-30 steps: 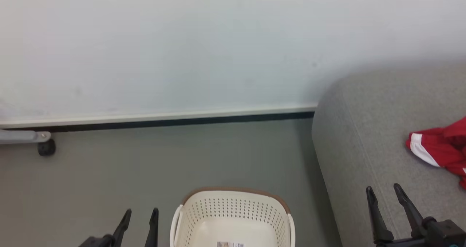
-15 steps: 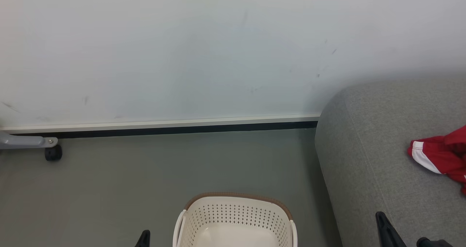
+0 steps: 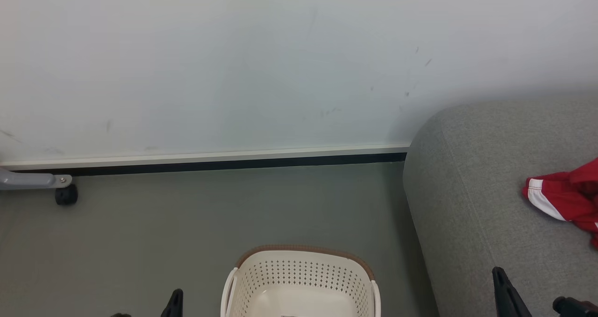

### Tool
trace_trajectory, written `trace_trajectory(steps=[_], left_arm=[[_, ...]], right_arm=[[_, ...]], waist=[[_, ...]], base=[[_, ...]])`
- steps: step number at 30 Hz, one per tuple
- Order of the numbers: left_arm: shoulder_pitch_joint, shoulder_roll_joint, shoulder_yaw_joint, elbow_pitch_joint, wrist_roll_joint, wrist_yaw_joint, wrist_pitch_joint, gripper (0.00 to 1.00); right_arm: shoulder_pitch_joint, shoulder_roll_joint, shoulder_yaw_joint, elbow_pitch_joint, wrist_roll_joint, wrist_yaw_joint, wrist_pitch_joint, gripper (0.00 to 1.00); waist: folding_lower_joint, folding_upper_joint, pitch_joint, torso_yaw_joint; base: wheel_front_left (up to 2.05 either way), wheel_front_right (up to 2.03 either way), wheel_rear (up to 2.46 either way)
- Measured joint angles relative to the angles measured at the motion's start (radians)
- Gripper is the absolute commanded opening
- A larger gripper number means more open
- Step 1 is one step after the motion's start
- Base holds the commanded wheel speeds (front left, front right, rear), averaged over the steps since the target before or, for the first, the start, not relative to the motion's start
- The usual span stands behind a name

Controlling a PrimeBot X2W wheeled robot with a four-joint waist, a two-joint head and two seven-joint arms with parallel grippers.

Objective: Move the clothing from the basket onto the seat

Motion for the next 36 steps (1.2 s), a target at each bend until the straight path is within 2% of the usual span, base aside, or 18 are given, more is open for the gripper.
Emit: trace_trajectory(steps=[36], left_arm=[[-0.075,-0.051,0.146,0.029,-0.39,-0.075,0.106,0.0]], right_arm=[[-0.08,0.065,-0.134,0.055,0.466,0.062,0.133,0.0]], waist=[[0.0,0.0001,0.018,-0.008]], base=[[0.0,0.0,0.0]])
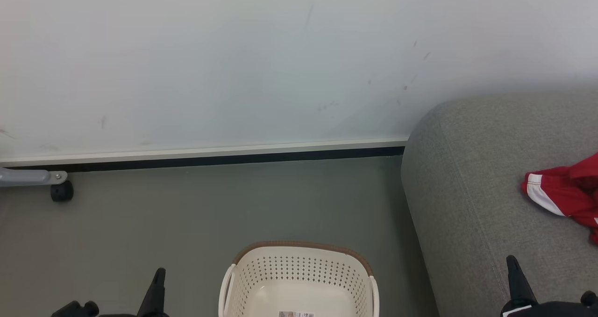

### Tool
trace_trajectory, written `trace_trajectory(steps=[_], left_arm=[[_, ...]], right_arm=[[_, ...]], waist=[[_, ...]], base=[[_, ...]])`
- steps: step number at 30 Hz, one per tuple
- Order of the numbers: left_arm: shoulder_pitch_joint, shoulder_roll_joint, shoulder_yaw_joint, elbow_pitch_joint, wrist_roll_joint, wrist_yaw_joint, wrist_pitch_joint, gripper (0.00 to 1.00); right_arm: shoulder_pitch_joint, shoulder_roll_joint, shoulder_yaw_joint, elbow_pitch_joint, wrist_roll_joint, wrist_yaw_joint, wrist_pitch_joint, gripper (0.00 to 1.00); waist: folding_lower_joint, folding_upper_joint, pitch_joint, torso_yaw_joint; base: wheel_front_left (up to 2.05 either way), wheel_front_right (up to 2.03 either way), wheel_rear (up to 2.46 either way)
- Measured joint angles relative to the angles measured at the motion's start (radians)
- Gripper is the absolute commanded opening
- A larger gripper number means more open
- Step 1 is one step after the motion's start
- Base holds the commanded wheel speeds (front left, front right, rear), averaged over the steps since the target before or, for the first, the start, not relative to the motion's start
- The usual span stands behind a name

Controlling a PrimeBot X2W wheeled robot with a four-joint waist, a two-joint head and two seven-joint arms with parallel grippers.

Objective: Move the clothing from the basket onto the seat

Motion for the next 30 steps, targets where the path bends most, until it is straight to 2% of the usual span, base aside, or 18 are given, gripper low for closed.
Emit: trace_trajectory(steps=[30], left_arm=[[-0.064,-0.043,0.121,0.025,-0.323,-0.061,0.084,0.0]], right_arm=[[-0.079,0.053,-0.109,0.042,0.386,0.053,0.105,0.0]], waist=[[-0.0001,0.0,0.015,-0.006]], base=[[0.0,0.0,0.0]])
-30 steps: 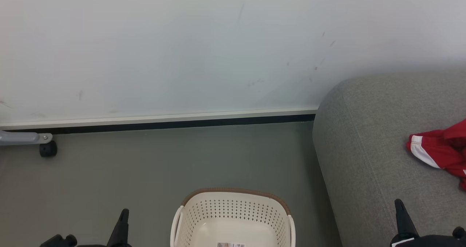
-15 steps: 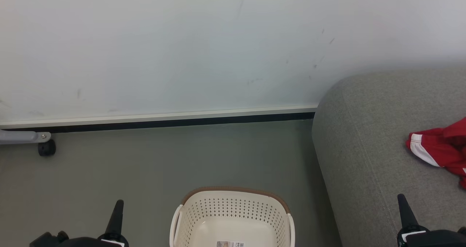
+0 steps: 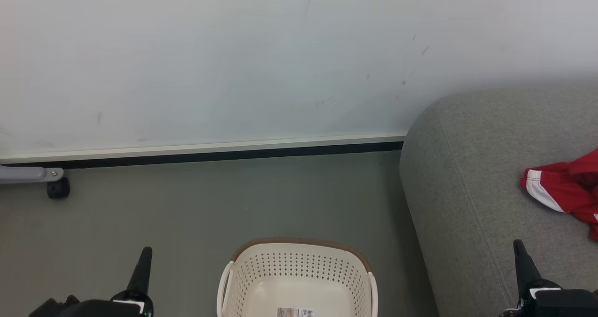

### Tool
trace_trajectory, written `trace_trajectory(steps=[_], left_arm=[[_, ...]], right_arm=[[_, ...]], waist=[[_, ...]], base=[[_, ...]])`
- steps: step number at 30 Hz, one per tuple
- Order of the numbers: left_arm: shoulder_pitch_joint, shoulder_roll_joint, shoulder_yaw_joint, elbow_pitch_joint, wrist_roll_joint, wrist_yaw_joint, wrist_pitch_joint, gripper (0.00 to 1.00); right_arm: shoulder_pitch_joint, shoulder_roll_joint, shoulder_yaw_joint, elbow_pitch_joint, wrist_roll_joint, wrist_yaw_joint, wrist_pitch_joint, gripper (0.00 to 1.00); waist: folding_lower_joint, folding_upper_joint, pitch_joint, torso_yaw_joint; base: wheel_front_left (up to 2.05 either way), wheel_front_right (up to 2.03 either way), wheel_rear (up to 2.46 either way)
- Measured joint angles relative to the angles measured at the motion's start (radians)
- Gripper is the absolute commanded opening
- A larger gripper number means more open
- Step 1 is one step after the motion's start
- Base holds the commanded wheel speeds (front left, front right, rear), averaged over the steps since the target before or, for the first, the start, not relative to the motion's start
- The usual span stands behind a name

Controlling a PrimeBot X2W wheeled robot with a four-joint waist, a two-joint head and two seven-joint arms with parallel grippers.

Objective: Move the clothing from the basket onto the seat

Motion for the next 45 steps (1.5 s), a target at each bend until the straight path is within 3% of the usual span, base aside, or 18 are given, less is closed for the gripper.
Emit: trace_trajectory(steps=[14,45], left_arm=[[-0.036,-0.018,0.055,0.011,-0.145,-0.026,0.039,0.0],[-0.038,-0.02,0.056,0.012,-0.155,-0.026,0.039,0.0]], right_arm=[[-0.027,0.024,-0.048,0.022,0.175,0.022,0.049,0.0],[-0.035,0.025,-0.049,0.022,0.176,0.025,0.049,0.0]], waist=[[0.0,0.0001,0.007,-0.003],[0.0,0.0001,0.007,-0.003]], base=[[0.0,0.0,0.0],[0.0,0.0,0.0]])
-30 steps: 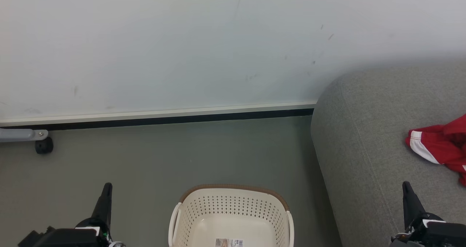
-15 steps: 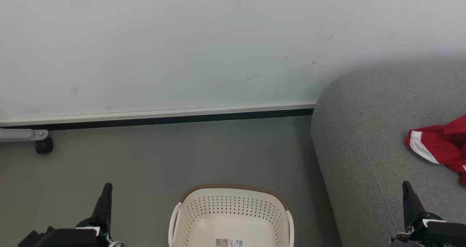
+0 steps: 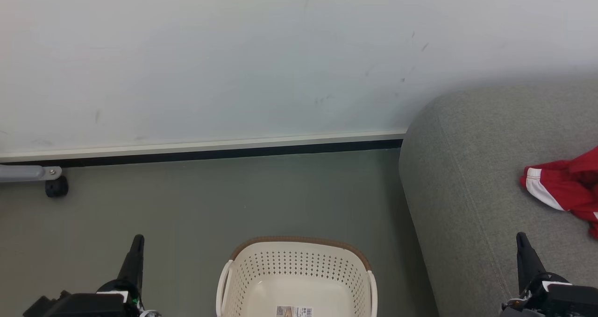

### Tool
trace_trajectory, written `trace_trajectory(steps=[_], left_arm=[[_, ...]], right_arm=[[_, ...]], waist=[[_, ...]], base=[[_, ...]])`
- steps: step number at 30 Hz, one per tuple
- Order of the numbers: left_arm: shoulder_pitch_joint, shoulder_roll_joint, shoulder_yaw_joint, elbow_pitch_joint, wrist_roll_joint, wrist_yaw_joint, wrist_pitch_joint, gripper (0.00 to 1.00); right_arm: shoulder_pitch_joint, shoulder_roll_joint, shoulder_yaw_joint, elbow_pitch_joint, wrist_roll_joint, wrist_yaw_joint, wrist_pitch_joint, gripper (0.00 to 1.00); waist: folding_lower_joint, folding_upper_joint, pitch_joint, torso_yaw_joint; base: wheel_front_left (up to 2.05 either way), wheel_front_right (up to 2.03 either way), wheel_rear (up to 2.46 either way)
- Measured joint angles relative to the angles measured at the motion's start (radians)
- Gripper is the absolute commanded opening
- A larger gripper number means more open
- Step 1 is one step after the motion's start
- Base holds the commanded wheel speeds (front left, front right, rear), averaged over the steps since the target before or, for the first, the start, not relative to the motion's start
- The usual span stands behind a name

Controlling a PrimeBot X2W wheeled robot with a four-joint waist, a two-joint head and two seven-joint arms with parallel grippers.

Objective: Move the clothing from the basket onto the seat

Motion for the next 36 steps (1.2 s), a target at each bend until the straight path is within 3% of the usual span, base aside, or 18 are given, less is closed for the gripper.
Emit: trace_trajectory(steps=[36], left_arm=[[0.0,0.0,0.0,0.0,0.0,0.0,0.0,0.0]], right_arm=[[0.0,0.0,0.0,0.0,0.0,0.0,0.0,0.0]], waist=[[0.0,0.0,0.0,0.0]], base=[[0.0,0.0,0.0]])
